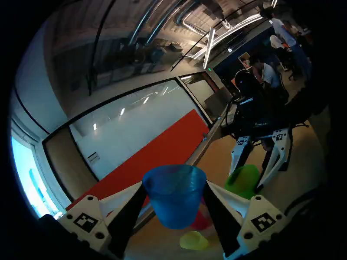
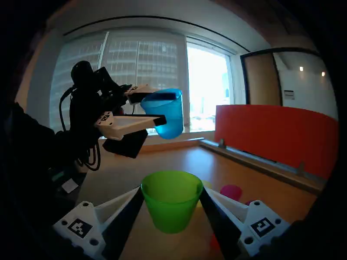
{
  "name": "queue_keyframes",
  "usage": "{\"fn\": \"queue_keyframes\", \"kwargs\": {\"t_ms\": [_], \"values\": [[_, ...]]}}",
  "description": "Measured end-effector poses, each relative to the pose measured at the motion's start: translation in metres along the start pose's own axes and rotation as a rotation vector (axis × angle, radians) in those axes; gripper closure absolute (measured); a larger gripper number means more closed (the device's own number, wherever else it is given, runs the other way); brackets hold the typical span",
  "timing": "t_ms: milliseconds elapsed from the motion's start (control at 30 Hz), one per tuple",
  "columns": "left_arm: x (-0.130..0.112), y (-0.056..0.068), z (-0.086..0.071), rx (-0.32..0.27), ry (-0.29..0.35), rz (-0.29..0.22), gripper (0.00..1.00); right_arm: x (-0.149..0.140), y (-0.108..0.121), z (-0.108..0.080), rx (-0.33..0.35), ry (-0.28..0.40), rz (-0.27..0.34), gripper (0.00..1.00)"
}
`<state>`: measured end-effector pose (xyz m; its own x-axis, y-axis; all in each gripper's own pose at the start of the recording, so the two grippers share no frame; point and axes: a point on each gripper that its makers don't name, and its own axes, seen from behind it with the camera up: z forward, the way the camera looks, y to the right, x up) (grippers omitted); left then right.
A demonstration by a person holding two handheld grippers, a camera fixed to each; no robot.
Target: Pour water
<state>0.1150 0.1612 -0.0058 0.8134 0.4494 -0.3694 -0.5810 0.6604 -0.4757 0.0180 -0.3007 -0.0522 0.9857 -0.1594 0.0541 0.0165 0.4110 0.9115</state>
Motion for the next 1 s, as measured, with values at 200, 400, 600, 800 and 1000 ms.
{"fn": "queue_keyframes", "kwargs": {"t_ms": [200, 400, 600, 800, 1000], "values": [[0.005, -0.001, 0.002, 0.003, 0.009, 0.047, 0.14, -0.003, -0.008, 0.004, 0.019, -0.003, -0.001, 0.09], [0.011, 0.000, 0.003, 0.002, 0.017, 0.099, 0.14, -0.004, -0.014, 0.008, 0.031, -0.006, -0.004, 0.09], [0.015, 0.000, 0.005, 0.003, 0.014, 0.147, 0.14, -0.004, -0.018, 0.009, 0.044, 0.001, 0.002, 0.09], [0.015, 0.001, 0.007, -0.003, 0.009, 0.181, 0.14, -0.005, -0.022, 0.010, 0.053, -0.001, 0.001, 0.09], [0.019, 0.003, 0.008, -0.010, 0.010, 0.218, 0.14, -0.005, -0.025, 0.011, 0.057, 0.005, 0.003, 0.08]]}}
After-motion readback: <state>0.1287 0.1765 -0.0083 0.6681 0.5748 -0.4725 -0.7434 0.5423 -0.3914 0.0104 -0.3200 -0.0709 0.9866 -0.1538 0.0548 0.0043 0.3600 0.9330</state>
